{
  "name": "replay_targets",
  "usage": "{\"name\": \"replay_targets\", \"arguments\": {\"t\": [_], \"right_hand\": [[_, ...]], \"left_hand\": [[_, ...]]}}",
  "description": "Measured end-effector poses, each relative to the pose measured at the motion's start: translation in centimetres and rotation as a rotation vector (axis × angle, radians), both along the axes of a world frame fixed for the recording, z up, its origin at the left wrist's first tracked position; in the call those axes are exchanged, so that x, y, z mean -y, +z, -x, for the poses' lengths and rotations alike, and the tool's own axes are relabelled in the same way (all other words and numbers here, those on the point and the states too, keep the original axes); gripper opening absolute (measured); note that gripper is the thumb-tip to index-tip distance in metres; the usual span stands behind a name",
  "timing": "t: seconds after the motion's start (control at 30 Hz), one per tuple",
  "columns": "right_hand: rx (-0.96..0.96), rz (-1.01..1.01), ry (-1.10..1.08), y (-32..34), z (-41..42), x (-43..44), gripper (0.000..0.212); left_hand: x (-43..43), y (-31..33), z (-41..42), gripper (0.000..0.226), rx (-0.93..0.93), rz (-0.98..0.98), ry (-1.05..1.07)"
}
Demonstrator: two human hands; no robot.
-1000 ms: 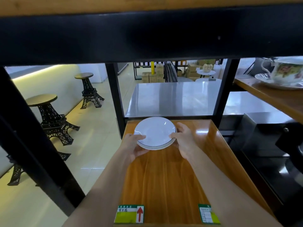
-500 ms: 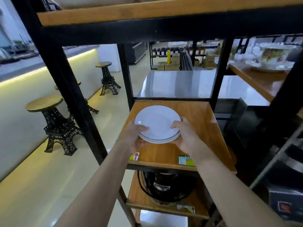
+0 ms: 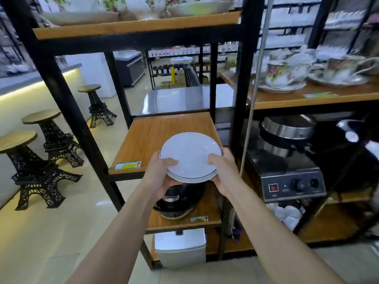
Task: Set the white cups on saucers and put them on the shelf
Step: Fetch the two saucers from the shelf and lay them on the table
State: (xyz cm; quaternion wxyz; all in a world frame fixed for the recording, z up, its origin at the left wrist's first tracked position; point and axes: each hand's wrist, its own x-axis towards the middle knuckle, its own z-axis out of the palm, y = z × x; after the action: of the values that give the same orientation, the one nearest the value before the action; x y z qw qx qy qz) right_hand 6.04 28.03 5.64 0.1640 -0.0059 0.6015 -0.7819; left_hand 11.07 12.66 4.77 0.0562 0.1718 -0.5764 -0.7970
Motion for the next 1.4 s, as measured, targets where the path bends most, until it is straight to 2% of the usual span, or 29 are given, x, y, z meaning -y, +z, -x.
{"name": "replay_targets", "arguments": {"t": [0.1, 0.2, 0.3, 0.43, 0.6, 0.7, 0.87, 0.97, 1.1, 1.23, 1.4], "right_hand": [[-0.019, -0.009, -0.133, 0.3, -3.0, -4.2, 0.039], [-0.014, -0.016, -0.292, 0.5, -7.0, -8.8, 0.036], [0.001, 0.036, -0.46, 0.1, -11.4, -14.2, 0.034], [0.02, 0.016, -0.7, -0.4, -17.8, -21.9, 0.035], [0.065, 0.0, -0.971, -0.8, -25.6, -30.5, 0.035], [0.064, 0.01, -1.133, -0.6, -29.7, -35.1, 0.031], [0.054, -0.017, -1.335, -0.5, -36.6, -43.2, 0.036], [0.061, -0.009, -1.43, -1.0, -40.7, -48.2, 0.038], [0.076, -0.002, -1.512, -2.6, -45.2, -54.9, 0.033], [0.2, -0.047, -1.554, -5.2, -48.8, -60.6, 0.038], [0.311, -0.148, -1.53, -8.2, -51.6, -66.3, 0.033]], "left_hand": [[-3.9, 0.8, -1.2, 0.071, -0.015, 0.038, -0.122], [-8.5, 1.5, -2.9, 0.057, 0.004, 0.027, -0.238], [-14.1, 1.2, -4.7, 0.053, -0.002, 0.019, -0.375], [-23.1, 0.4, -8.3, 0.031, 0.026, 0.037, -0.563], [-33.8, -0.6, -11.9, 0.046, 0.036, 0.033, -0.785], [-39.9, -0.8, -14.4, 0.043, 0.017, 0.078, -0.884], [-50.0, -0.8, -19.3, 0.032, 0.026, 0.087, -1.092], [-56.1, -1.1, -22.5, 0.039, 0.043, 0.073, -1.223], [-63.3, -2.4, -27.1, 0.036, 0.119, 0.079, -1.324], [-69.6, -4.0, -30.3, 0.036, 0.185, 0.168, -1.388], [-75.5, -6.4, -32.5, 0.032, 0.234, 0.285, -1.425]]}}
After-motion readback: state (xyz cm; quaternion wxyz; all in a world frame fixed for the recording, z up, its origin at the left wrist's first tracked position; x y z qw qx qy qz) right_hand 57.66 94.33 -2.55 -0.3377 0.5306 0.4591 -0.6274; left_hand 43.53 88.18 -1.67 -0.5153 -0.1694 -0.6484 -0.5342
